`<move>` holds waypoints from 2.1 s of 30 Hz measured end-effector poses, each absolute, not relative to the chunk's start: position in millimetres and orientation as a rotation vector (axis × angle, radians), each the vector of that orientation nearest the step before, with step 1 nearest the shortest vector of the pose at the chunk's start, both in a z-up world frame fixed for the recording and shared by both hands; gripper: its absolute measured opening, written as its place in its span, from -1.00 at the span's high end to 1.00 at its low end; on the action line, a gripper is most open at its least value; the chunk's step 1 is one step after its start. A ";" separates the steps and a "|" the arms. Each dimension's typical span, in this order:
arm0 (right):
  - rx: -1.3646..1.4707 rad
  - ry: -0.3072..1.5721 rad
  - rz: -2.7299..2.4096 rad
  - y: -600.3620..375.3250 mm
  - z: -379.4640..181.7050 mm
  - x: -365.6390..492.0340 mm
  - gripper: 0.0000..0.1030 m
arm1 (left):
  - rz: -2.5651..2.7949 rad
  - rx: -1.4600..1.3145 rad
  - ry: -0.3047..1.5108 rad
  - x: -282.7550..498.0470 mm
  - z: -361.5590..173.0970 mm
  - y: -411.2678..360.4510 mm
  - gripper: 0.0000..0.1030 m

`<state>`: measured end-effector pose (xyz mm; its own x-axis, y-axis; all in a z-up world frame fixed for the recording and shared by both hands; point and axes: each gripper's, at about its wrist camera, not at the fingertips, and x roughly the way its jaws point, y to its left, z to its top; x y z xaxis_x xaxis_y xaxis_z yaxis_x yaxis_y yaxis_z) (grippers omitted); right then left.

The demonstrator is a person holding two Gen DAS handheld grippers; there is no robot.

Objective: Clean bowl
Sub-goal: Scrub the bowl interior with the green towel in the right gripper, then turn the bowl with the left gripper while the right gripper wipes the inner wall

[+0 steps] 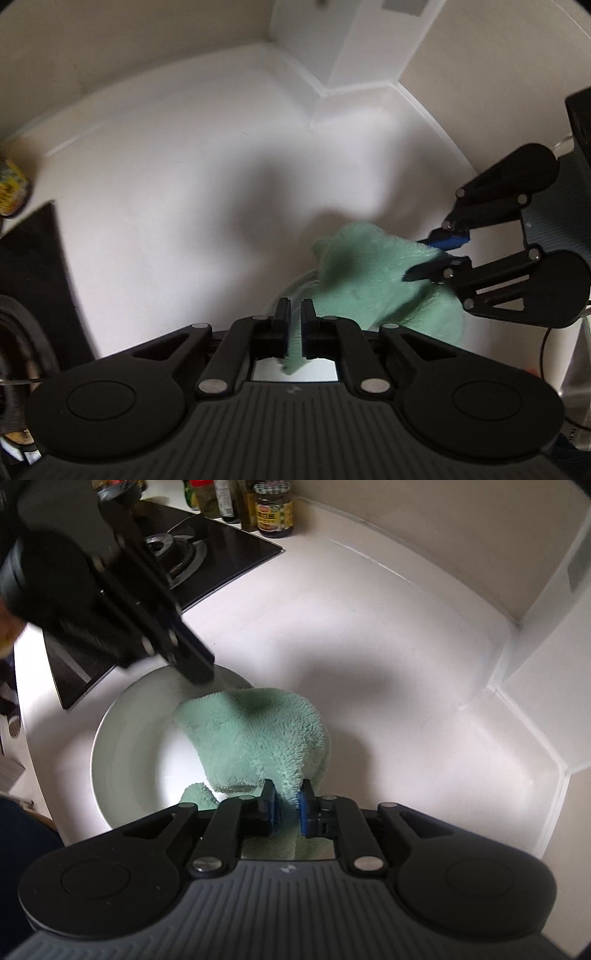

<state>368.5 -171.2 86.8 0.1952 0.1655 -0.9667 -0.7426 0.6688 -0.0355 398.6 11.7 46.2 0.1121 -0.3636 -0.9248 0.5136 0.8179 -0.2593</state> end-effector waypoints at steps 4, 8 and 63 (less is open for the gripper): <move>-0.570 1.219 0.693 -172.0 86.1 369.6 0.81 | -0.636 0.154 1.366 405.0 30.8 17.8 0.89; -0.557 1.224 0.696 -173.7 85.6 370.9 0.79 | -0.669 0.220 1.358 405.2 25.4 13.1 0.89; -0.867 1.040 0.952 -133.9 46.2 394.4 0.75 | -0.487 0.041 1.377 412.3 -10.1 63.1 0.54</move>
<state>394.4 -133.9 46.2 0.2132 0.2162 -0.9528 -0.9298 0.3442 -0.1299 412.3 63.1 -10.1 0.1101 -0.3074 -0.9452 0.3549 0.9004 -0.2515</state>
